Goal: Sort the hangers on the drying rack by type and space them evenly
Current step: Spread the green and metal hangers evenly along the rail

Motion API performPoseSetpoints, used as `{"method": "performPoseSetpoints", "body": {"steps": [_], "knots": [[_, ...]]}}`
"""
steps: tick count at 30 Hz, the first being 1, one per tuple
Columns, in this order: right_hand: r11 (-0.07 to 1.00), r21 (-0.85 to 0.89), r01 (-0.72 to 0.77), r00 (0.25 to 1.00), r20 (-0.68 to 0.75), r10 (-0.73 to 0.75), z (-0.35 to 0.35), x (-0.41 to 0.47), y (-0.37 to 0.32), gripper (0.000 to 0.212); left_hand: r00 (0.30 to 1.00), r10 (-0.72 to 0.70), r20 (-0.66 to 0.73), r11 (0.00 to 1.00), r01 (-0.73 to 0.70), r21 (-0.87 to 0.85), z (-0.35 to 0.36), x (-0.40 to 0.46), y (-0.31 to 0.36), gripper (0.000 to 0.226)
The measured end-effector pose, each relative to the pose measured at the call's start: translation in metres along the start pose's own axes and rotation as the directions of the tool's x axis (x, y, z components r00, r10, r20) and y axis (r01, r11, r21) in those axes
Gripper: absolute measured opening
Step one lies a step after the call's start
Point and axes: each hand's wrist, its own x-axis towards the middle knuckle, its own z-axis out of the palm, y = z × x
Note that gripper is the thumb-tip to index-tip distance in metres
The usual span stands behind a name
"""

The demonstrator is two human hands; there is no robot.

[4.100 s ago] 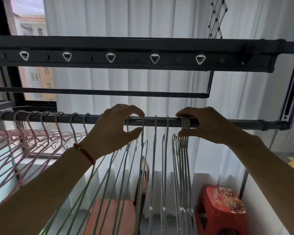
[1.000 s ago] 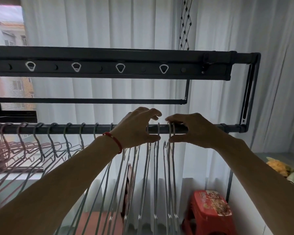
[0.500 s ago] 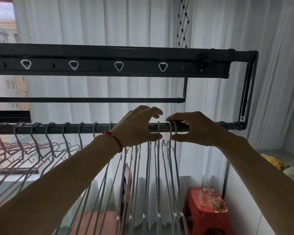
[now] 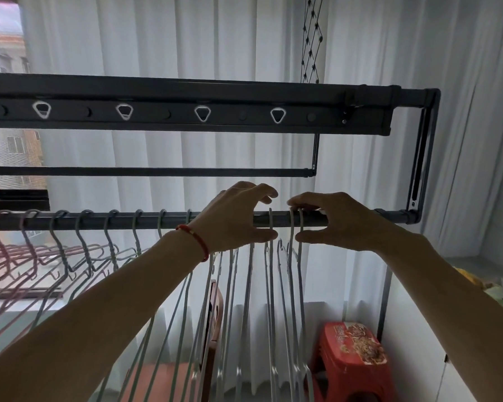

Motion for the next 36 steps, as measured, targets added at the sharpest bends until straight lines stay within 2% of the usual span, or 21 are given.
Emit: {"method": "performPoseSetpoints", "body": {"steps": [14,36], "knots": [[0.998,0.002,-0.058,0.998,0.027,0.058,-0.007,-0.009,0.004,0.057,1.000,-0.001,-0.024,0.999,0.002,0.042,0.004,-0.006,-0.007,0.068],[0.999,-0.023,-0.034,0.999,0.016,0.035,0.001,-0.003,-0.006,0.059,0.999,-0.012,-0.052,0.997,0.015,0.069,-0.003,-0.018,-0.014,0.066]]}}
